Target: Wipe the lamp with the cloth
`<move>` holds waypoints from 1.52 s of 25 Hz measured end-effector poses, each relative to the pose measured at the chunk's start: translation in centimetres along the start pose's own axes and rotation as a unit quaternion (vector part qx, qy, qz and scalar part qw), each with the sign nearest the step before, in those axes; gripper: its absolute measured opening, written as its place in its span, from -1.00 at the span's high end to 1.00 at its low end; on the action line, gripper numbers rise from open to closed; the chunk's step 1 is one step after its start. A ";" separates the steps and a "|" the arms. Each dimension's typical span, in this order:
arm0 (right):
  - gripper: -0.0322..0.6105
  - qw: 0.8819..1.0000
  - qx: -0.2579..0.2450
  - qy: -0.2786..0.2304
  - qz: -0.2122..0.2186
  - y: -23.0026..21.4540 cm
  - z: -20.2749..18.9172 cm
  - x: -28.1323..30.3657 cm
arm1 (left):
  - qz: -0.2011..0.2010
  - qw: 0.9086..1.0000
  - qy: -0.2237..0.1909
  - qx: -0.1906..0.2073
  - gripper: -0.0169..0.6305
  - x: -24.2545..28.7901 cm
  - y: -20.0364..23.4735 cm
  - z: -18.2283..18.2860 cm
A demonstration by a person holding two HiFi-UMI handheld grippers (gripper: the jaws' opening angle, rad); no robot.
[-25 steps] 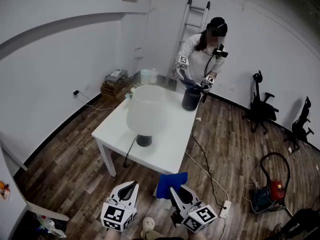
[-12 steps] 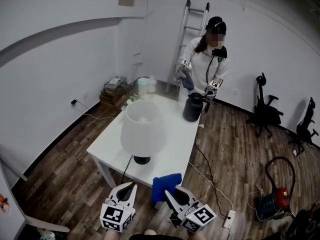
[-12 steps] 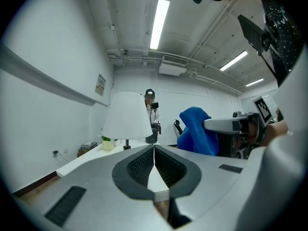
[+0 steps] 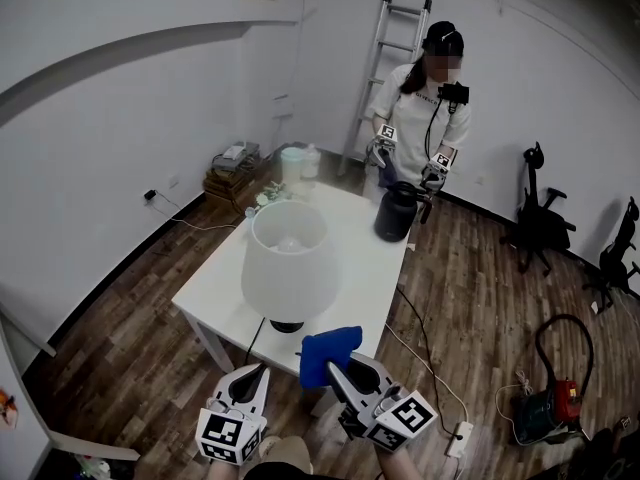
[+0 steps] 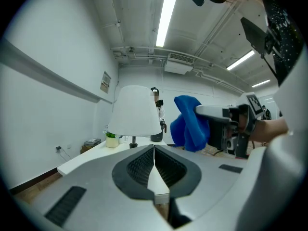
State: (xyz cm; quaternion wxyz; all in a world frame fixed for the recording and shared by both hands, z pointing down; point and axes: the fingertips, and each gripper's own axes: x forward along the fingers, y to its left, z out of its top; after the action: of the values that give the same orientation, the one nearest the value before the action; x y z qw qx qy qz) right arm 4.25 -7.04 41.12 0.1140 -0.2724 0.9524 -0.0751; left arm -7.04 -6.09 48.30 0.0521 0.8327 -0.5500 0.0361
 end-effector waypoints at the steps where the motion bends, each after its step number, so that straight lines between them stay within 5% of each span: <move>1: 0.67 1.000 -0.009 -0.007 0.003 -0.5 0.9 0.6 | -0.002 1.000 0.001 0.000 0.91 0.3 0.0 0.0; 6: 0.67 0.998 -0.048 -0.046 0.011 -3.0 6.4 4.4 | -0.001 1.000 0.003 -0.001 0.91 2.4 1.6 0.8; 14: 0.67 0.996 -0.079 -0.040 0.008 -6.0 12.5 10.1 | 0.039 0.999 -0.015 -0.012 0.91 5.8 6.9 3.5; 22: 0.67 0.996 -0.083 -0.016 -0.012 -7.3 9.3 10.9 | 0.067 0.997 -0.007 -0.026 0.91 7.4 11.6 2.4; 32: 0.67 0.993 -0.024 0.069 -0.091 -13.3 -0.8 6.4 | 0.073 0.997 0.006 -0.028 0.91 9.9 13.6 2.1; 35: 0.67 0.992 -0.027 0.069 -0.100 -14.0 -0.8 6.0 | 0.074 0.997 0.008 -0.026 0.91 10.3 14.2 2.1; 38: 0.67 0.995 -0.040 0.024 -0.084 -14.9 3.0 6.6 | 0.074 0.997 0.005 -0.019 0.91 10.5 14.7 2.5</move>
State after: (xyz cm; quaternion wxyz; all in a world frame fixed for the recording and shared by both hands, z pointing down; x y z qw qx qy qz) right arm 7.04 -23.39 40.10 0.0732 -0.3537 0.9310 -0.0523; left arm -16.44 -21.71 47.76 0.0679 0.7881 -0.6108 0.0337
